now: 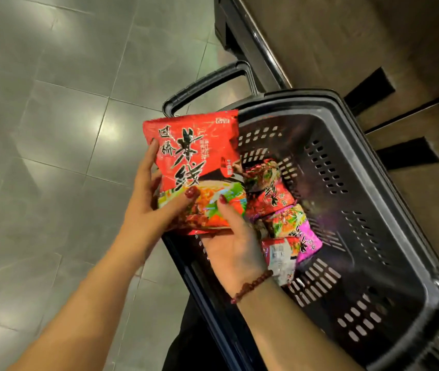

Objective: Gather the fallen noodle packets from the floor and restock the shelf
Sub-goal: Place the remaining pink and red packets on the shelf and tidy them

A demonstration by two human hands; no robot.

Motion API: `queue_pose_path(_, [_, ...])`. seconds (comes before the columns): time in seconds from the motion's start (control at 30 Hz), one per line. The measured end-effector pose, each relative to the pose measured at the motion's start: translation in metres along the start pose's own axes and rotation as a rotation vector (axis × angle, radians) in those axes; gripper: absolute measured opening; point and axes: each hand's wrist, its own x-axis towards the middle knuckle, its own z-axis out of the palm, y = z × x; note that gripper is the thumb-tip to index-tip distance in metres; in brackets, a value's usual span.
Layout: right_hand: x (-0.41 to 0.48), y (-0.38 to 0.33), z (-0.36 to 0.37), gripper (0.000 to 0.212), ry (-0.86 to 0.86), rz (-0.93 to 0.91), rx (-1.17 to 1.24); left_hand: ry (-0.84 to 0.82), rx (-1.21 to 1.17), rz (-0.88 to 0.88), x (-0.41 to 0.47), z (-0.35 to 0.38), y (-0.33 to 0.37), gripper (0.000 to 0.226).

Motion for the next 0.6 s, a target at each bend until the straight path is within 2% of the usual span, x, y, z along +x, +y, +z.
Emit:
queue_pose_path(0.1, [0.001,-0.001,-0.003,0.049,0.017,0.018,-0.232,-0.004,0.033,-0.001,0.001,-0.021,0.005,0.087])
queue_pose_path(0.2, [0.006,-0.009,-0.011,0.030,0.118,-0.027,-0.468,0.061,0.065,0.019,0.001,-0.037,0.006,0.077])
queue_pose_path(0.27, [0.018,-0.011,-0.026,0.021,0.249,-0.055,-0.442,0.122,0.076,0.037,0.003,-0.049,0.005,0.078])
queue_pose_path(0.4, [0.052,-0.019,-0.069,0.025,0.470,-0.012,-0.322,0.119,0.135,0.053,0.005,-0.051,0.003,0.077])
queue_pose_path(0.6, [0.115,-0.022,-0.130,0.035,0.592,0.034,-0.516,0.102,0.130,0.094,0.010,-0.061,-0.014,0.078])
